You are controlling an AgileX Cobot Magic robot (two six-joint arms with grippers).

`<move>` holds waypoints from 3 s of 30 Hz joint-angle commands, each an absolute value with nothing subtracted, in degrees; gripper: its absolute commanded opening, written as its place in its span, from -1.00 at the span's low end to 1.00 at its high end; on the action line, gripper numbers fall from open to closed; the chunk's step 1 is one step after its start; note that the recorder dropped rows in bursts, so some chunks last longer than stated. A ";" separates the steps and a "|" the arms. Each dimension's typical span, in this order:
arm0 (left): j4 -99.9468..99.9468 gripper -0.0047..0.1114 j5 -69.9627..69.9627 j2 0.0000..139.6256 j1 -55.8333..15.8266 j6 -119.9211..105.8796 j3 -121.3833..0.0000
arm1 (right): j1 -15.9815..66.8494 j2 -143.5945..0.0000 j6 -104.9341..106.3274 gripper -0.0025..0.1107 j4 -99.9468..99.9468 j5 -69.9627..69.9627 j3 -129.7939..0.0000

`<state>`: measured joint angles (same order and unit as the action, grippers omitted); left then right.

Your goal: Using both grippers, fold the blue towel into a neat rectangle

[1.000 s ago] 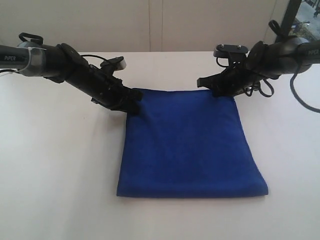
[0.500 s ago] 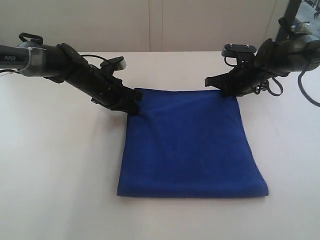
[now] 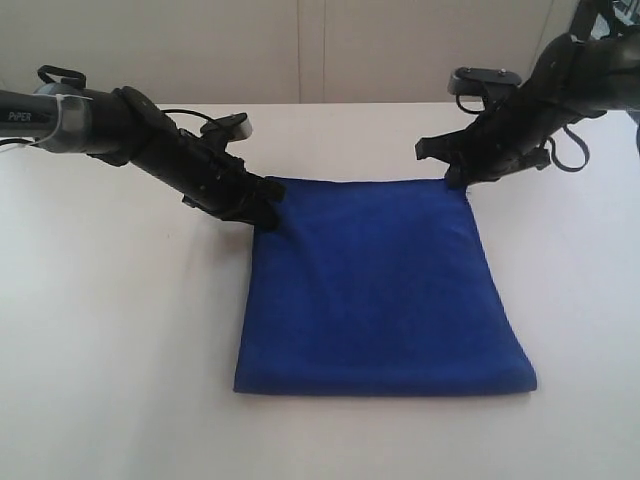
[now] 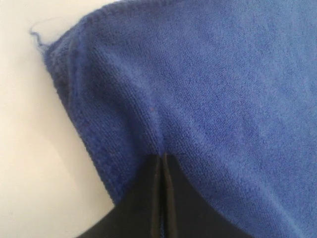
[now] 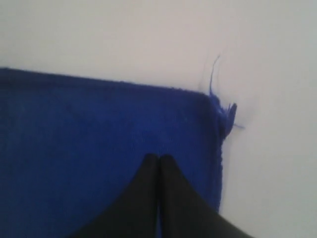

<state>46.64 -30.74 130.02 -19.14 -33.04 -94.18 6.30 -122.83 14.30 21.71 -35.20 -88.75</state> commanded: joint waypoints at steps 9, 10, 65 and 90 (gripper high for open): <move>42.71 -0.92 -31.29 130.93 -19.05 -32.73 -93.31 | 5.64 -126.96 9.06 -0.96 13.25 -39.70 -88.58; 42.71 -0.92 -31.29 130.93 -19.05 -32.73 -93.31 | 5.64 -126.96 6.69 -0.96 10.43 -40.15 -88.58; 39.75 -0.92 -48.68 128.57 -14.43 -32.82 -103.70 | 5.64 -111.37 4.56 -0.96 10.53 -47.08 -88.58; 24.70 -0.92 -46.78 102.05 -24.01 -19.27 -77.61 | 11.73 -98.48 6.47 -0.96 12.13 -48.52 -65.98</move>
